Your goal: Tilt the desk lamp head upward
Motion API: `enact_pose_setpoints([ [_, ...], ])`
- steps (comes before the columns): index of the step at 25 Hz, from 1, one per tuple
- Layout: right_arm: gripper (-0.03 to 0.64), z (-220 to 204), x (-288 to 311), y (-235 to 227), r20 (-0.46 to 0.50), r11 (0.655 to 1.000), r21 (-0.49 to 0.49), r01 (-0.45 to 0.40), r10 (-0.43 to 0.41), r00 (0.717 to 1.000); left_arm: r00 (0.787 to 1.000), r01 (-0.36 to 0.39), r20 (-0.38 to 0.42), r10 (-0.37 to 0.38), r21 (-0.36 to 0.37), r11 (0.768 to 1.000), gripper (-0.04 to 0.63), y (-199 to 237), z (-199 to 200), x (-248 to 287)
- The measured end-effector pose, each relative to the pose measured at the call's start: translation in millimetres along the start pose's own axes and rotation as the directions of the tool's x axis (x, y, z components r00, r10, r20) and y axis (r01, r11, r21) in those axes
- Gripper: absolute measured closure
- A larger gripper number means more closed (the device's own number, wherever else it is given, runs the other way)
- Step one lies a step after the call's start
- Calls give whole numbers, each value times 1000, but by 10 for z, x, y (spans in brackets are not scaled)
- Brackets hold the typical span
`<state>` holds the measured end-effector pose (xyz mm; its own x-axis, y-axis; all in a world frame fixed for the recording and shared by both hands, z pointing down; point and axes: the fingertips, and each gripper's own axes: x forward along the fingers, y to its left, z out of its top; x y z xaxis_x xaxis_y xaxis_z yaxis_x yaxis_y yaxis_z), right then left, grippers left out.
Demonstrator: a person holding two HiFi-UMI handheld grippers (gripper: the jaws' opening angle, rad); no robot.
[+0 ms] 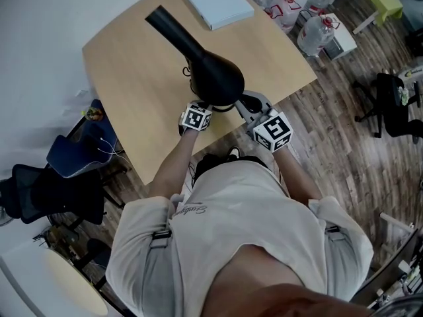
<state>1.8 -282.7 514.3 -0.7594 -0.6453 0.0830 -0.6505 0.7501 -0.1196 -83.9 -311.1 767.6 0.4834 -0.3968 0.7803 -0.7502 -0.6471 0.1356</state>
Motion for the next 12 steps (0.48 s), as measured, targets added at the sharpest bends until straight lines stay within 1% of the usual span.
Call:
enact_pose_setpoints([
  [4,623,131,-115,24,4,1000,-15,-1,1,1000,1000,-2,0,2,-3,1000,580,13,-6,-1],
  [8,623,308,-236,-11,42,1000,19,4,-5,999,1000,-5,1,5,-4,1000,580,24,24,18],
  [12,623,560,-362,-20,68,999,39,31,-34,997,1000,0,-11,0,-2,1000,580,17,6,9],
])
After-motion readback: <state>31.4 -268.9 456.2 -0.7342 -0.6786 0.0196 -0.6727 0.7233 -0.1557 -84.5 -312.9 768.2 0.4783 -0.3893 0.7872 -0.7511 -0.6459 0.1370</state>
